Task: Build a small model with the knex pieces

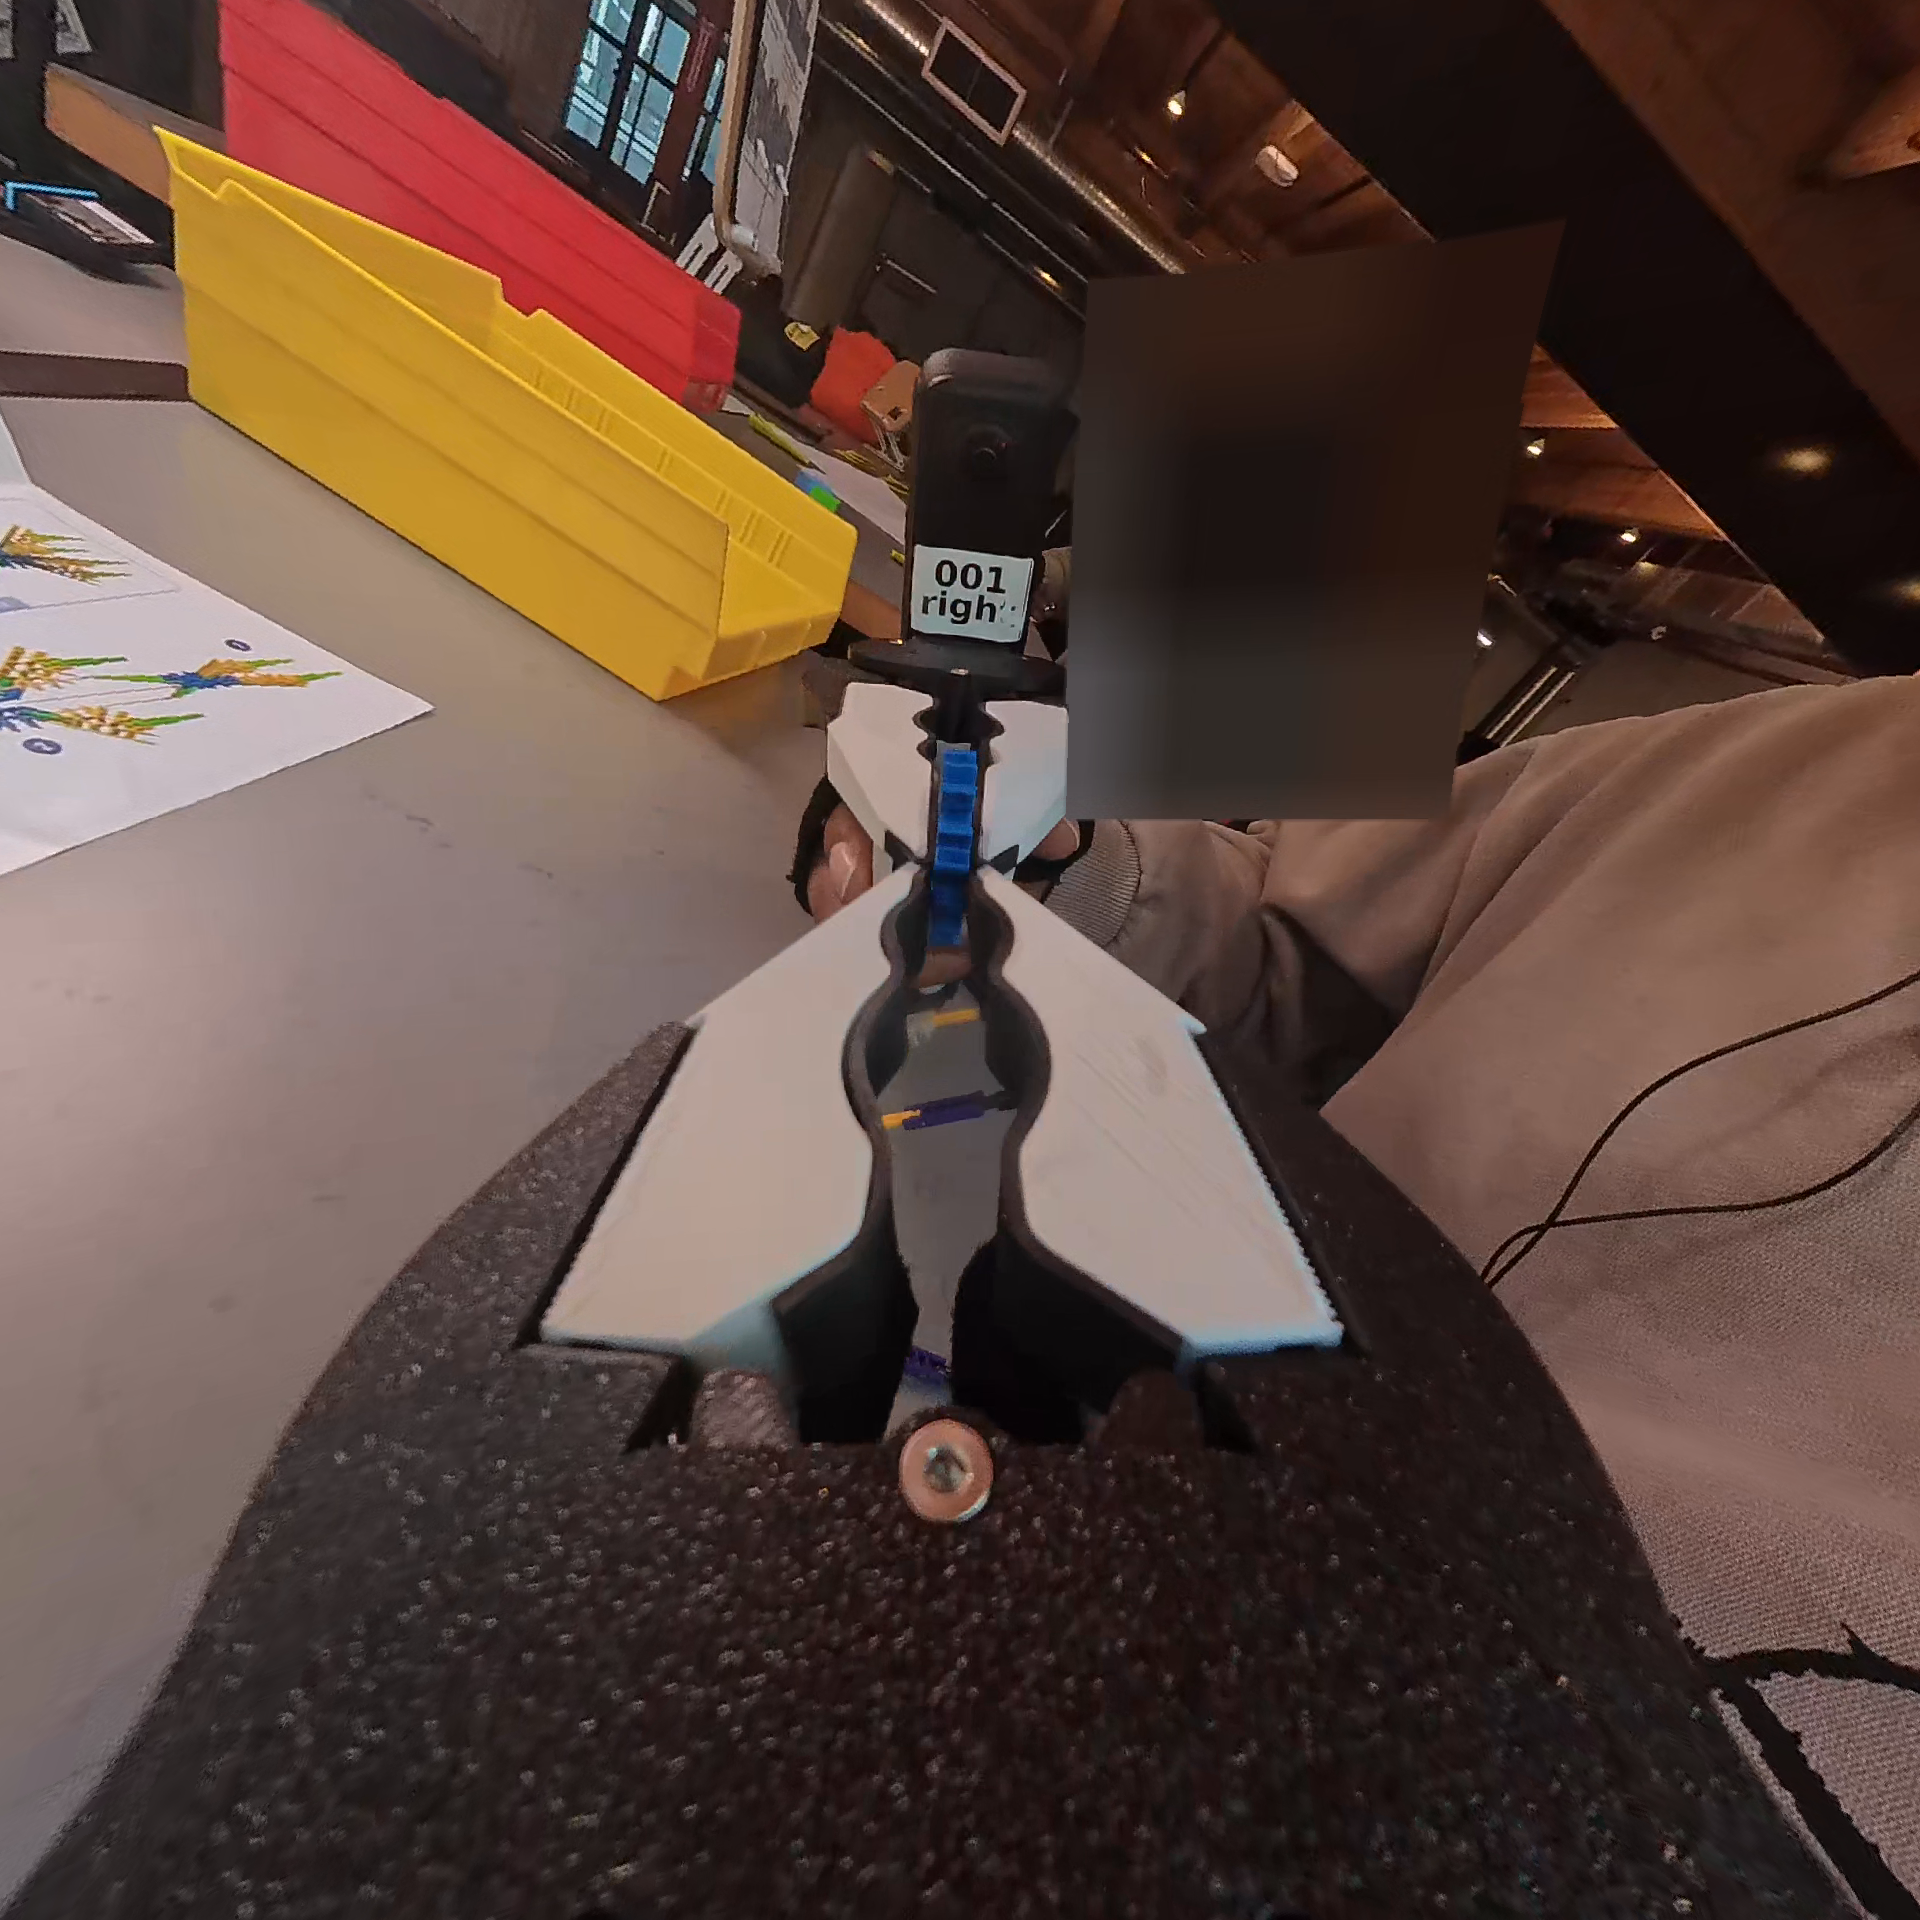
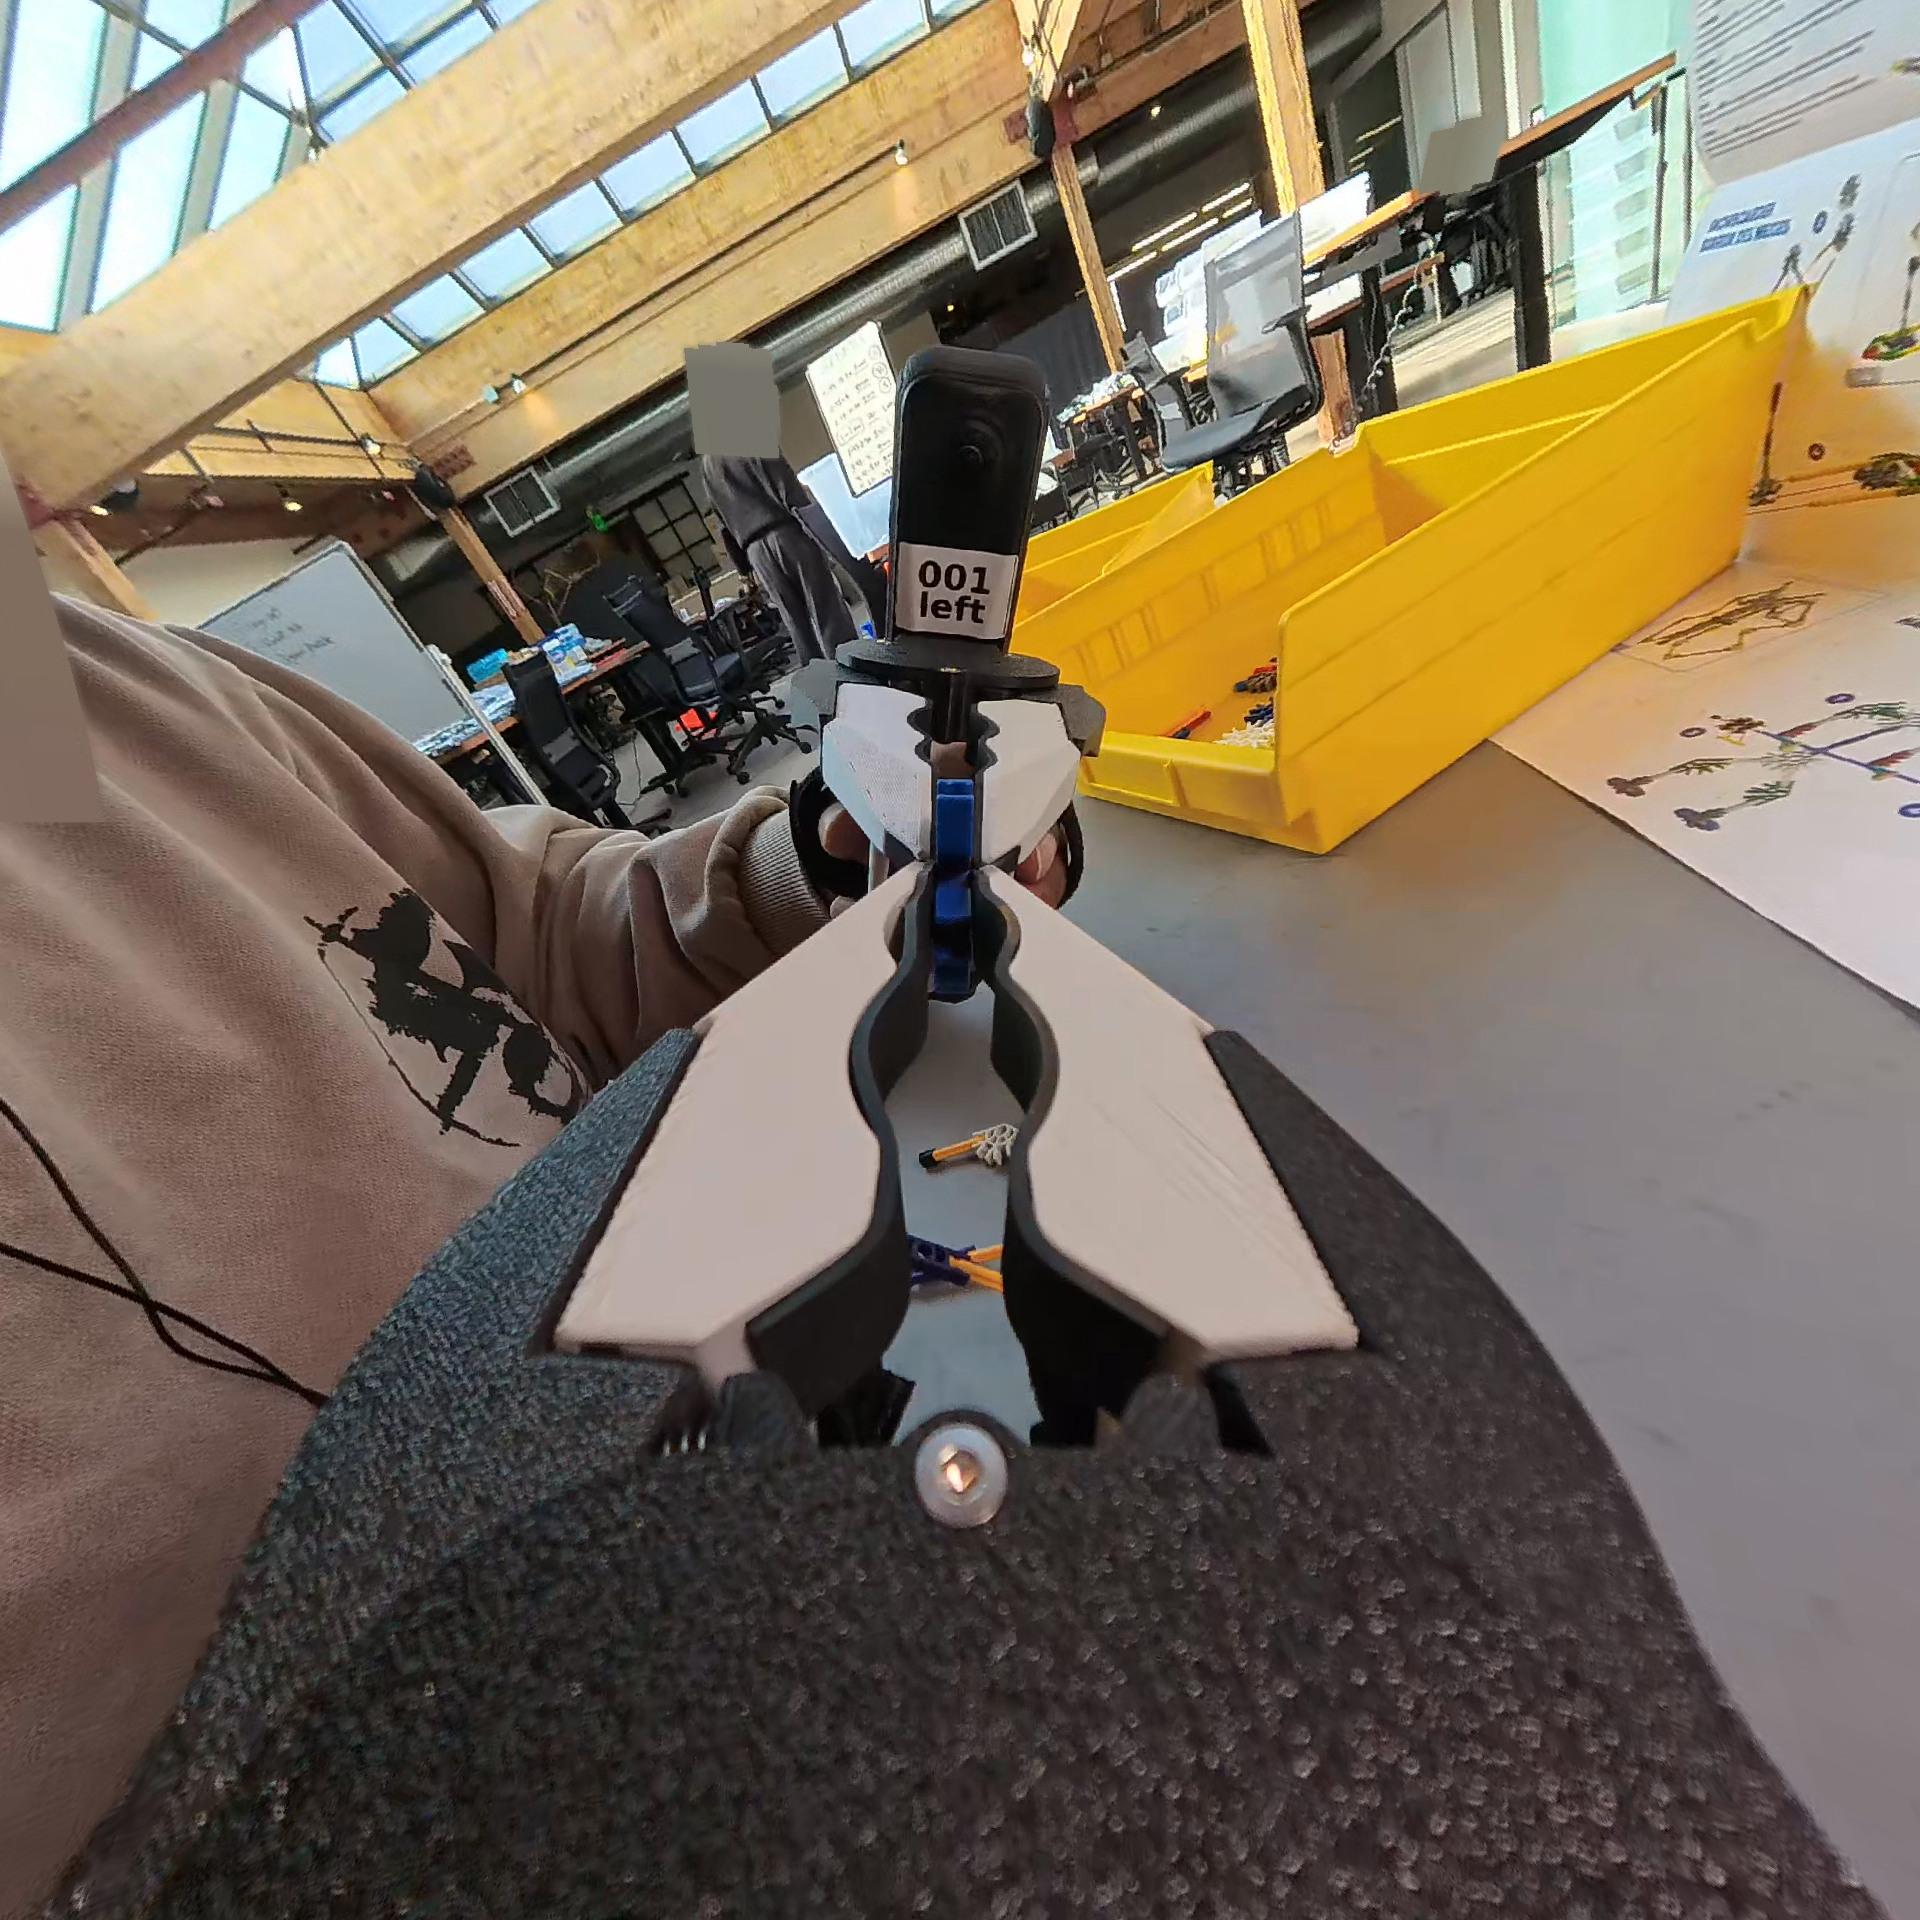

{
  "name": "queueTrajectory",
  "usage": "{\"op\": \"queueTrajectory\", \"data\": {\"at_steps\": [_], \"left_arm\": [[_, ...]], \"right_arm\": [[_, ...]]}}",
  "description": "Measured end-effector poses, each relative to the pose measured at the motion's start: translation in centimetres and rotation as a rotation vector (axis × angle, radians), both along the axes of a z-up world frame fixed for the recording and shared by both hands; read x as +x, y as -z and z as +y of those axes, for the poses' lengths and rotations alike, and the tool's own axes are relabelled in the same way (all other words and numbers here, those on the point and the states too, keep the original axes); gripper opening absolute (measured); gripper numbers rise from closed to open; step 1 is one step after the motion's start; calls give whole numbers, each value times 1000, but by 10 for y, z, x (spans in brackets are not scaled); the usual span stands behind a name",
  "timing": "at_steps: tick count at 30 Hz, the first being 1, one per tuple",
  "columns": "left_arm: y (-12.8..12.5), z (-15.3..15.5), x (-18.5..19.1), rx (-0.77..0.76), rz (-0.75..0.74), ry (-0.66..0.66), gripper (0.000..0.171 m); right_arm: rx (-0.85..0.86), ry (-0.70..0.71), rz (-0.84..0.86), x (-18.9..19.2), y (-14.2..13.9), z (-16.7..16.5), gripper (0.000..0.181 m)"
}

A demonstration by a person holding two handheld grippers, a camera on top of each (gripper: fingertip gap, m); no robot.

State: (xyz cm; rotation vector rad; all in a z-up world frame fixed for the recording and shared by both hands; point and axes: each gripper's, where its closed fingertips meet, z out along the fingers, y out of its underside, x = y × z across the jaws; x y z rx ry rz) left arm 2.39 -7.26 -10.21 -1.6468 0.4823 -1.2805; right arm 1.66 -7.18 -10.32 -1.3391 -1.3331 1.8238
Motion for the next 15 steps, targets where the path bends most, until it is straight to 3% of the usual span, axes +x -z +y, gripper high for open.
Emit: {"op": "queueTrajectory", "data": {"at_steps": [5,8,12,15], "left_arm": [[-1,-1,-2,46,63,-26,5],[-17,9,-29,121,107,-166,4],[-31,34,-148,217,383,-709,5],[-30,26,-237,173,548,-1053,5]], "right_arm": [[23,14,-2,-1,0,0,7],[41,98,-22,-2,1,17,30],[209,207,-111,1,12,40,36],[324,229,-242,2,35,47,36]]}}
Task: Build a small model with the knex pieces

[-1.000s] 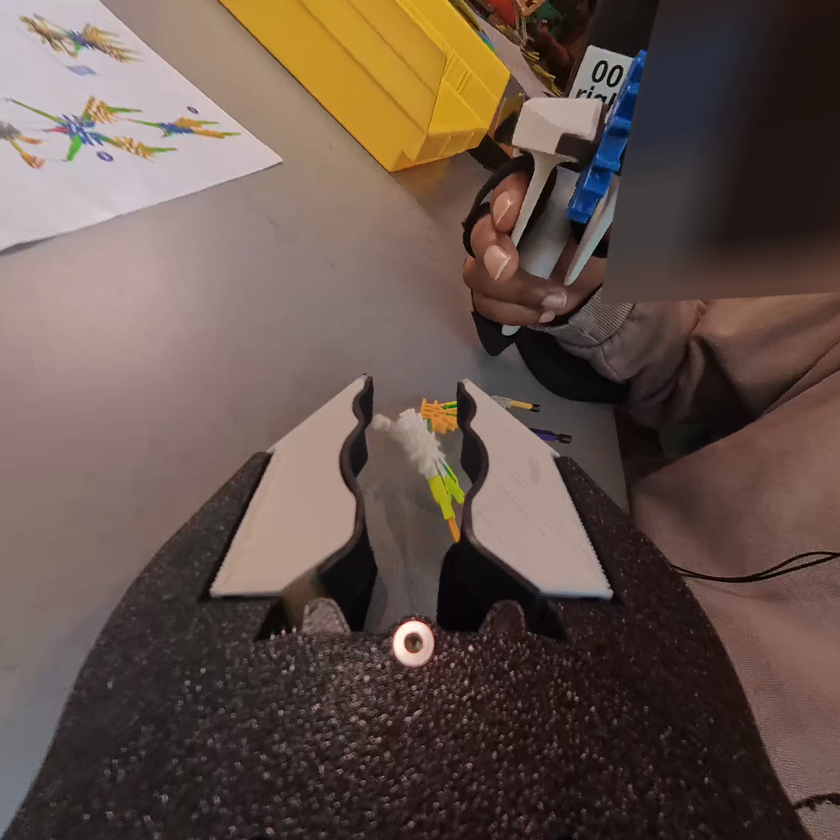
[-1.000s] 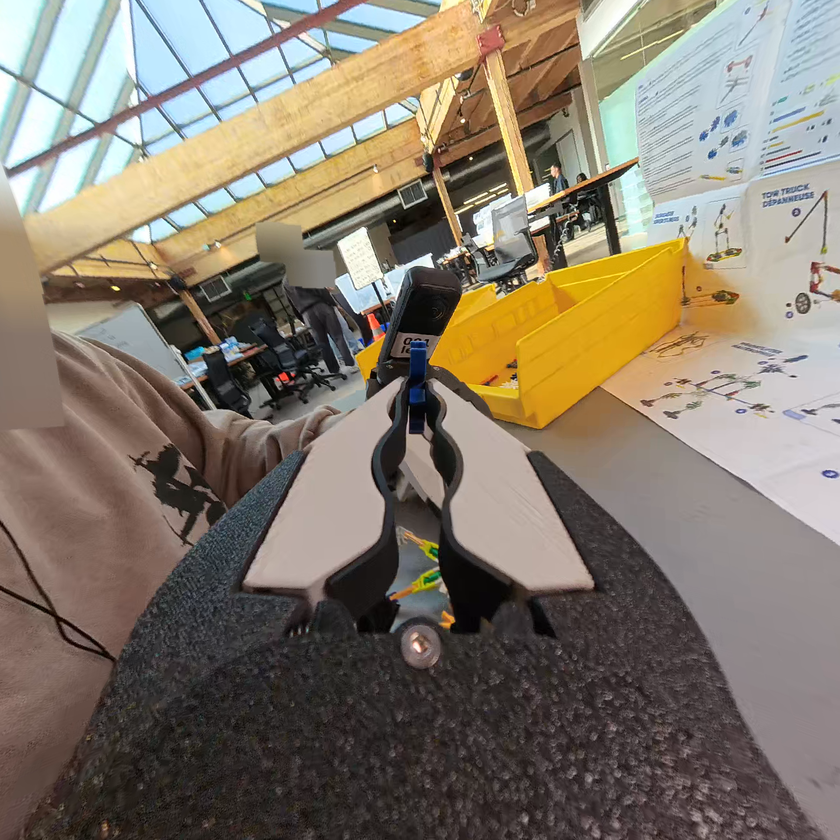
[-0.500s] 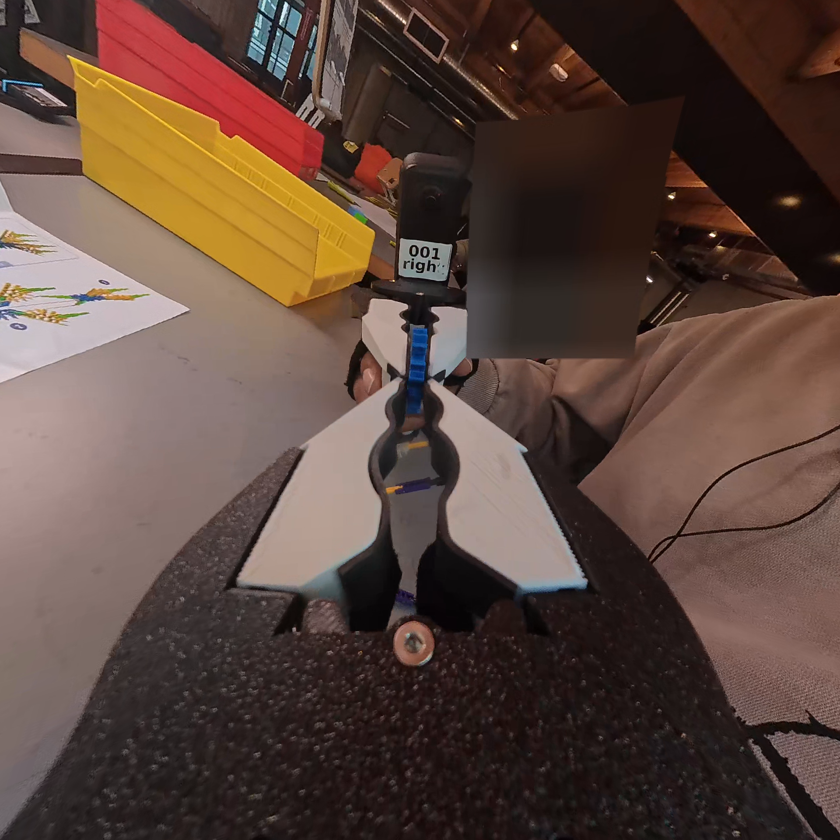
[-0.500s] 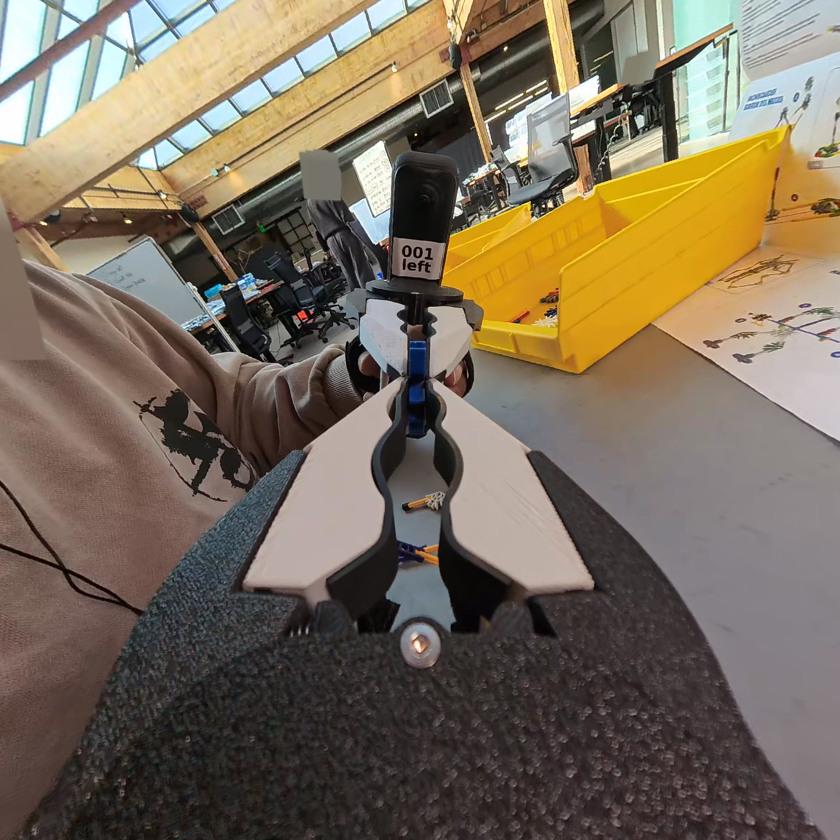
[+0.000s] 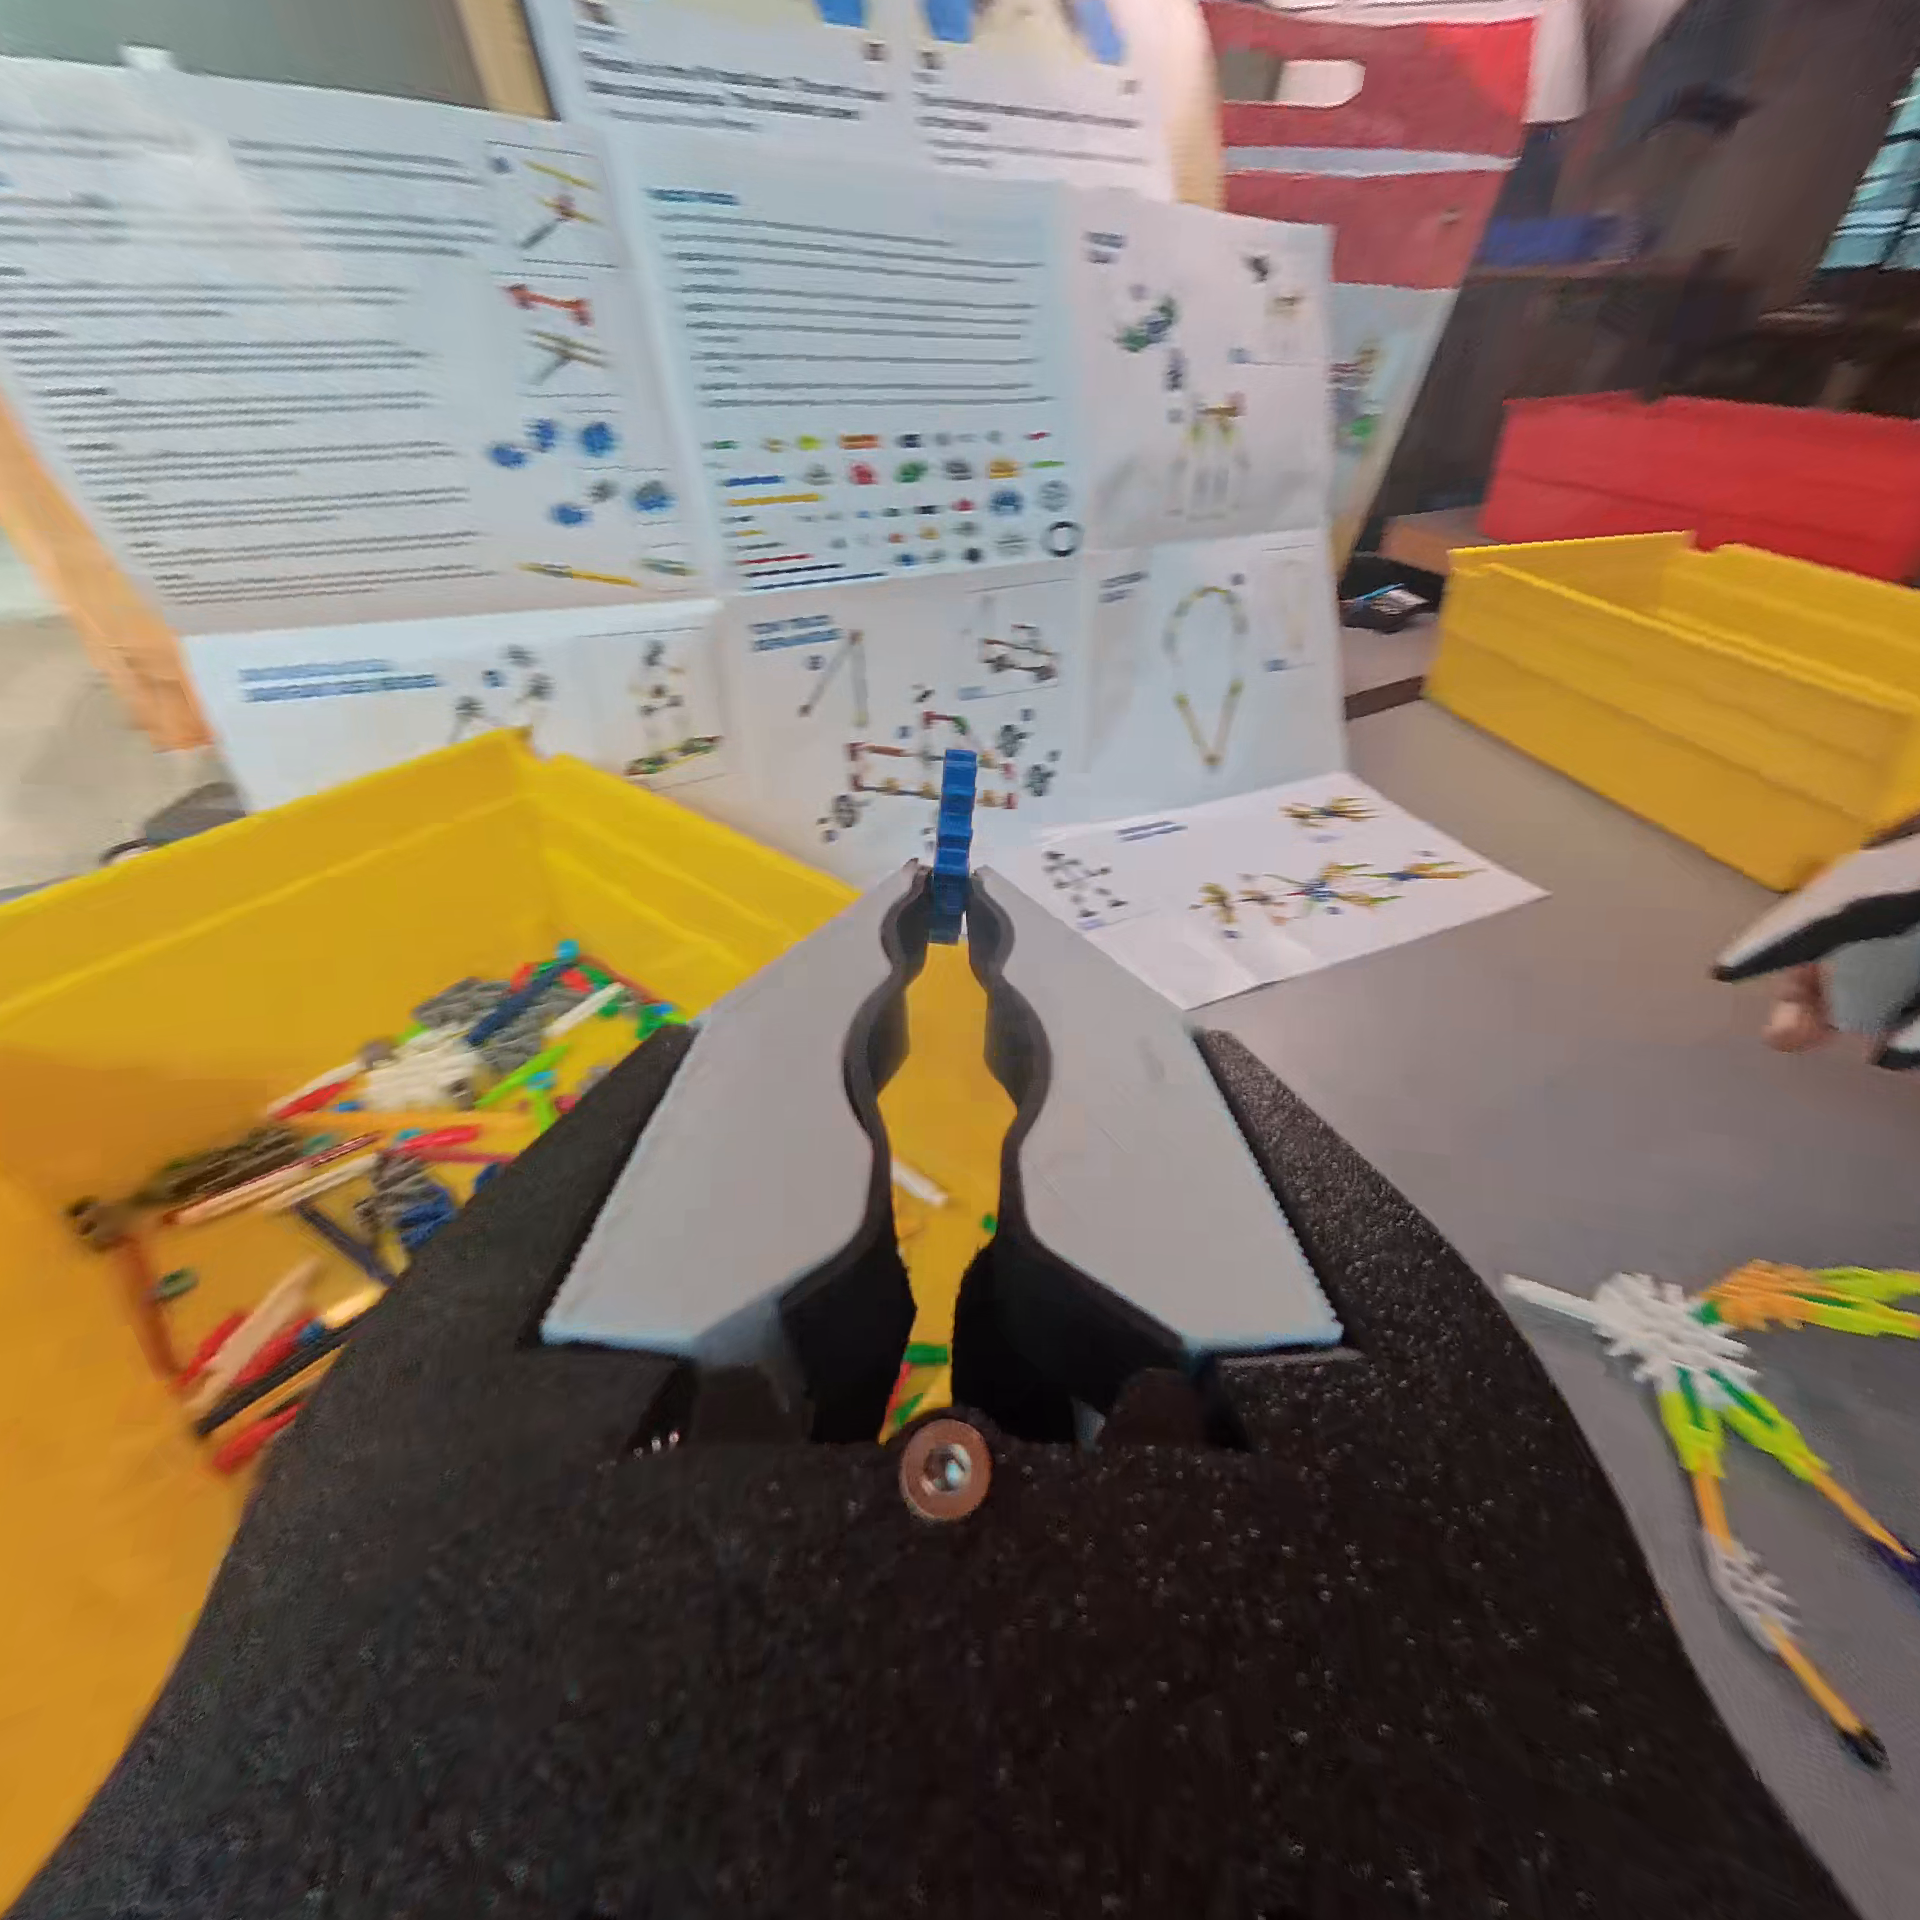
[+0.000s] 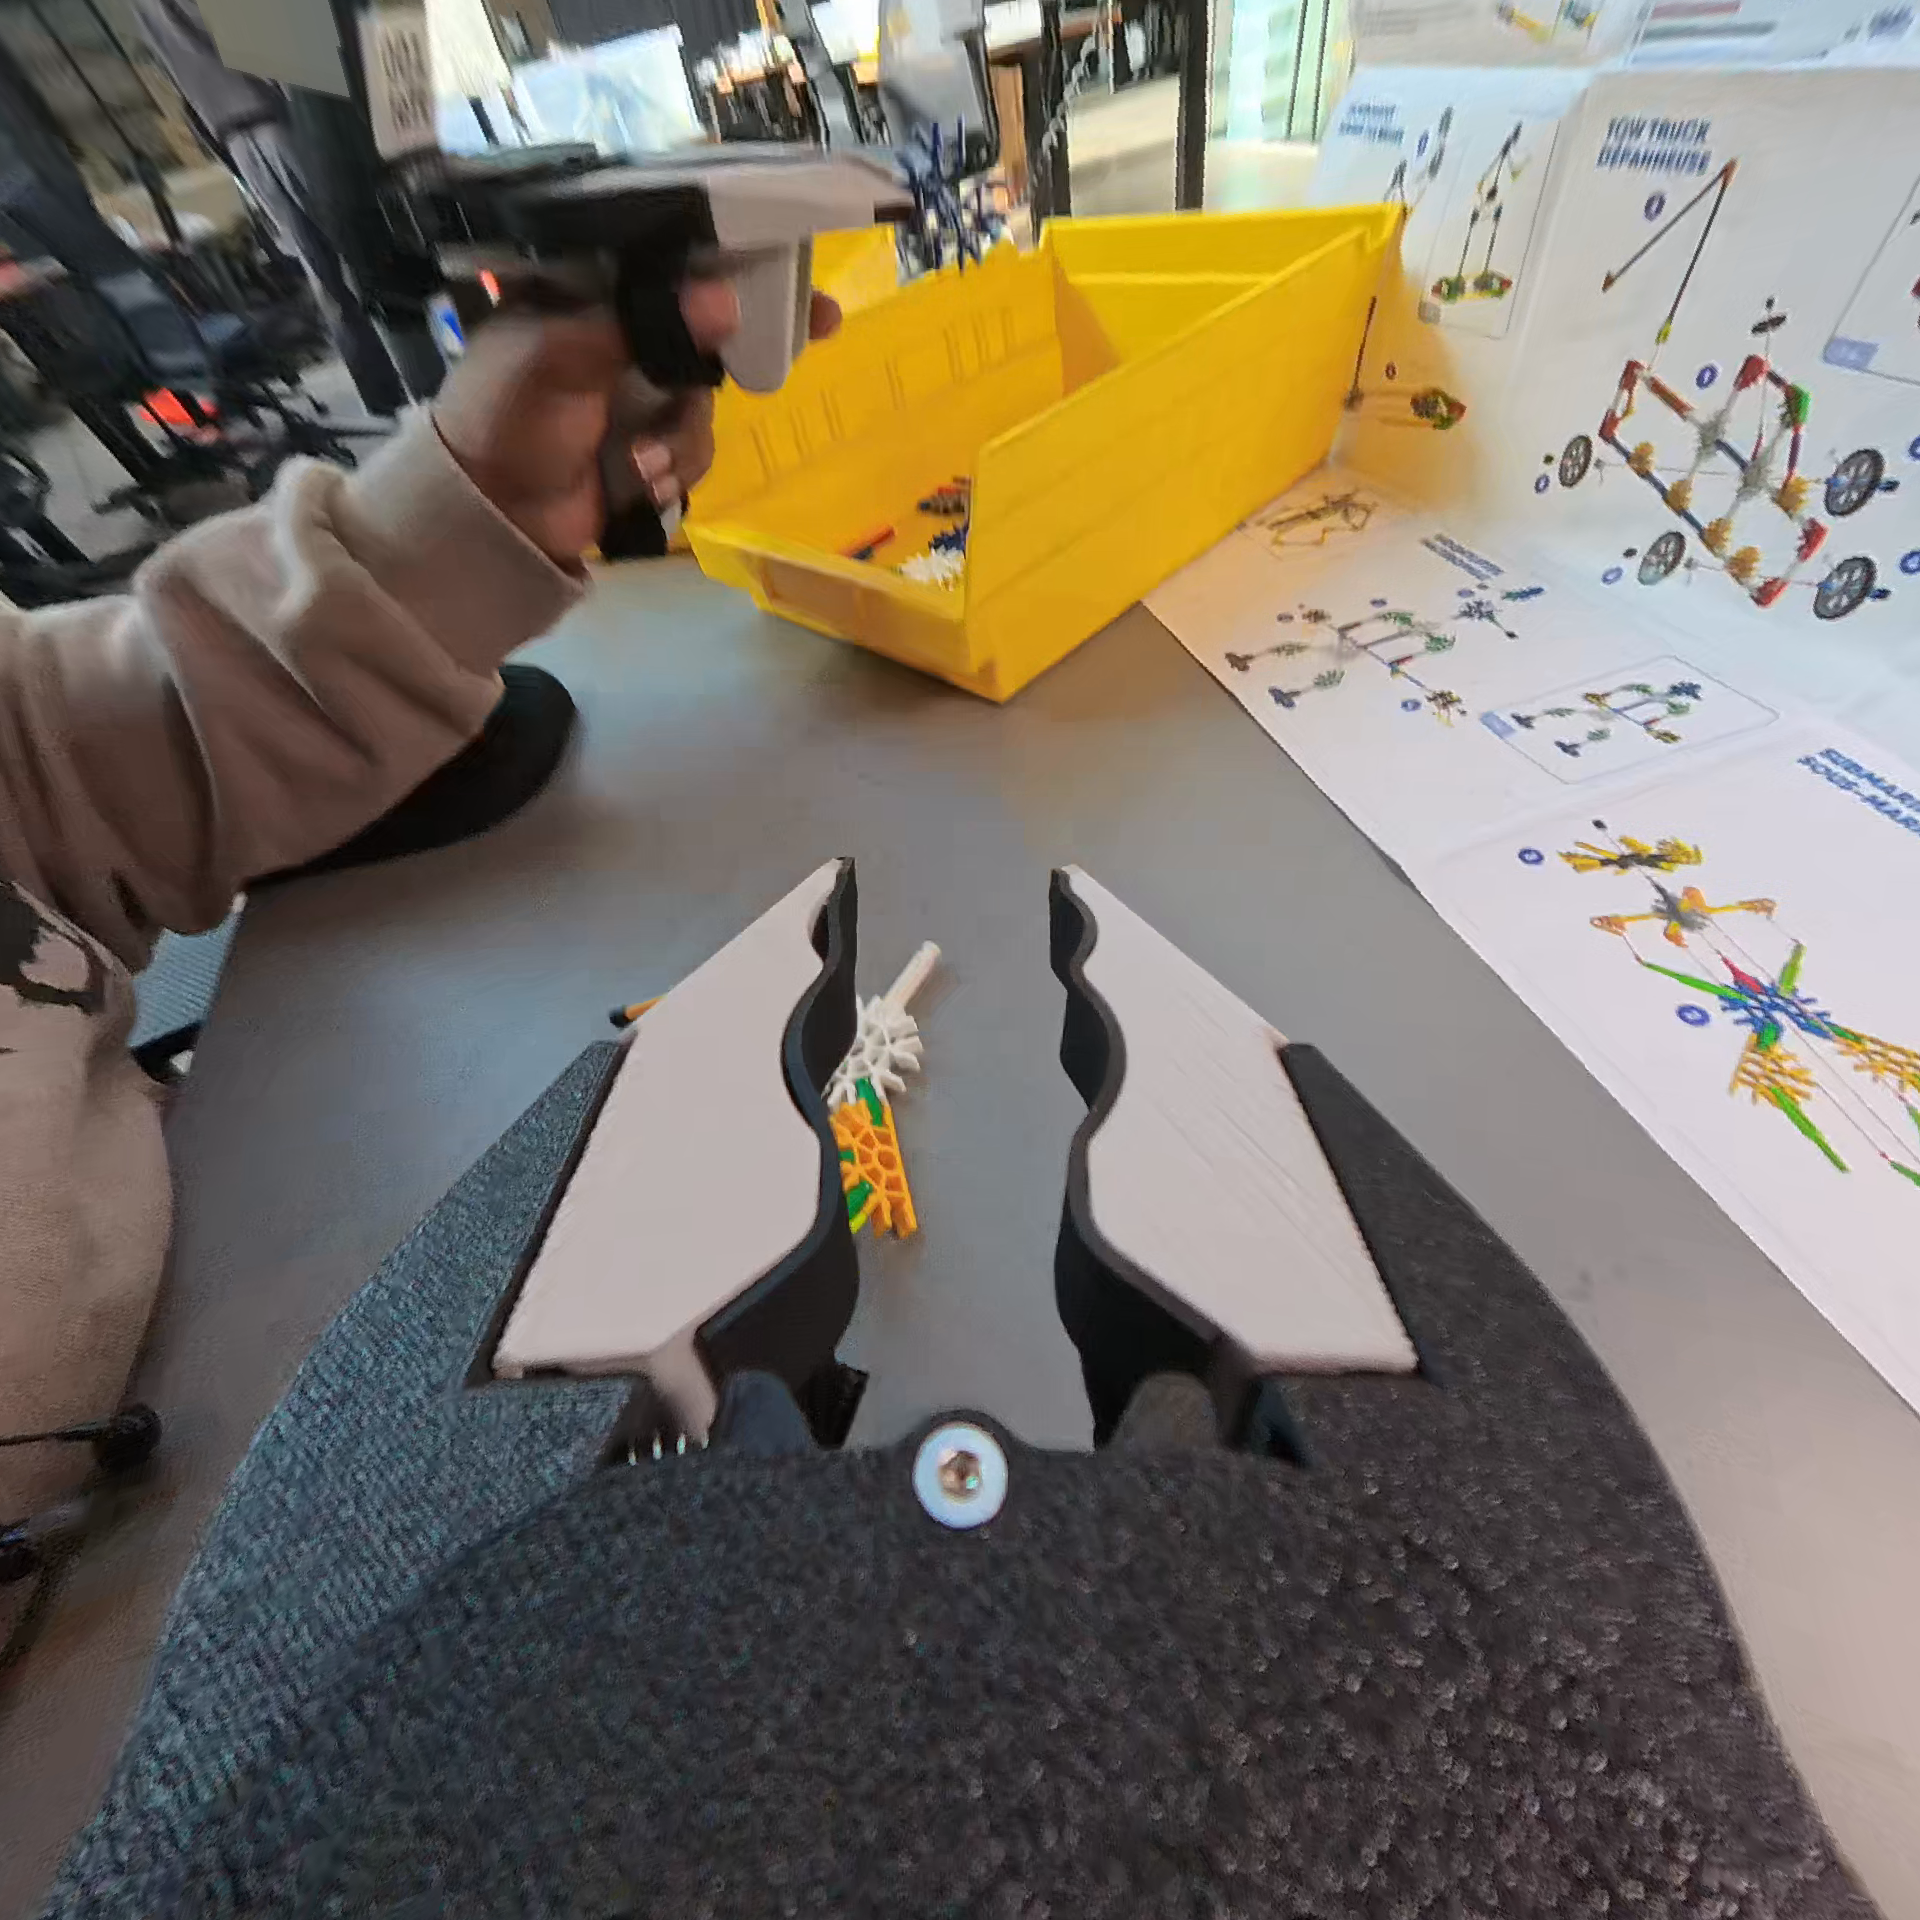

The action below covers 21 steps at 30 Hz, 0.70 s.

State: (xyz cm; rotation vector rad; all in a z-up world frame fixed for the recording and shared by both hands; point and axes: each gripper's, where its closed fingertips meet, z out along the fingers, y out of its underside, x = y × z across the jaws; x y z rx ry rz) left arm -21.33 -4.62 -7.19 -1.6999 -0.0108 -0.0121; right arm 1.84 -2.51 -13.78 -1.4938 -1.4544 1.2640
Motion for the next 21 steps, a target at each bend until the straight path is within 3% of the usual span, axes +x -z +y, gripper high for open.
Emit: {"op": "queueTrajectory", "data": {"at_steps": [4,8,12,16,21], "left_arm": [[17,-12,-62,-83,-3,-237,5],[34,-14,-79,-152,-16,-302,6],[30,-12,-77,-137,18,-319,24],[9,-3,-39,-30,34,-164,29],[-2,2,60,-4,-69,289,24]], "right_arm": [[52,-31,-156,0,32,-7,36],[84,-71,-240,1,47,-18,36],[52,-86,-289,2,55,-22,36],[32,-97,-328,2,60,-27,36],[124,-135,-462,6,81,-35,40]]}}
